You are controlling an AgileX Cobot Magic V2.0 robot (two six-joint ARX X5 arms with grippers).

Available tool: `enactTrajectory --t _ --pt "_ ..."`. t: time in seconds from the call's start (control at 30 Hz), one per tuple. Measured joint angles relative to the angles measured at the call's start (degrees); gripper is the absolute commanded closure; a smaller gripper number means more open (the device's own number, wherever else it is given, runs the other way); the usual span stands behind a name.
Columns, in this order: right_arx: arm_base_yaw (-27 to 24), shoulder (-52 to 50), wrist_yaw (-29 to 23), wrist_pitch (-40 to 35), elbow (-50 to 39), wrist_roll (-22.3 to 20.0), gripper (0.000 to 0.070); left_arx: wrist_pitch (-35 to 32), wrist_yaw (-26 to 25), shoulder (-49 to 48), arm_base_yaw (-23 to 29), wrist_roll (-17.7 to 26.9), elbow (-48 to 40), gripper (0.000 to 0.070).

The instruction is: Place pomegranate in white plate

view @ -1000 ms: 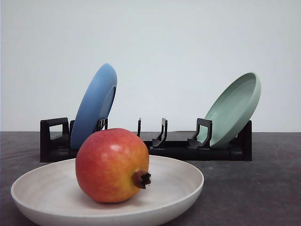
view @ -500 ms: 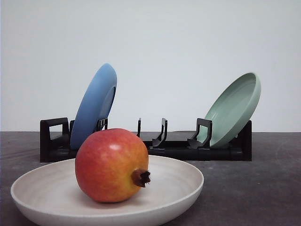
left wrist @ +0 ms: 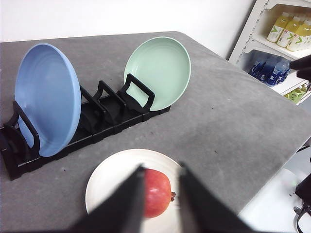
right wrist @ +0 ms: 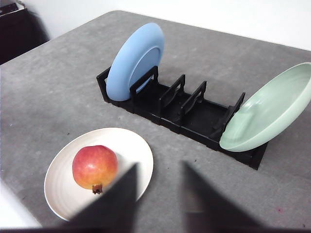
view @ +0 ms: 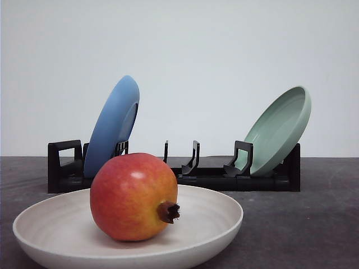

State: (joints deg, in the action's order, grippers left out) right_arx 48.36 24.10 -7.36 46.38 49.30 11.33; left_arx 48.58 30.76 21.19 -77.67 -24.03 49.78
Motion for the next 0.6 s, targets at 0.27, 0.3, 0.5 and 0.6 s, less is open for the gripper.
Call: enactTrajectory --t 0.27,0.3,0.5,0.6 --pt "0.0 0.0 -0.1 -0.4 0.0 0.0 0.07 0.0 0.0 0.0 0.0 0.4 0.0 0.07" --pt "0.0 0.0 -0.1 -0.4 0.0 0.0 0.07 0.0 0.0 0.0 0.0 0.4 0.0 0.07" --pt "0.0 0.0 -0.1 -0.4 0.0 0.0 0.07 0.0 0.0 0.0 0.0 0.4 0.0 0.07" --pt "0.0 0.0 -0.1 -0.4 0.0 0.0 0.07 -0.2 0.0 -0.1 0.0 0.4 0.0 0.07"
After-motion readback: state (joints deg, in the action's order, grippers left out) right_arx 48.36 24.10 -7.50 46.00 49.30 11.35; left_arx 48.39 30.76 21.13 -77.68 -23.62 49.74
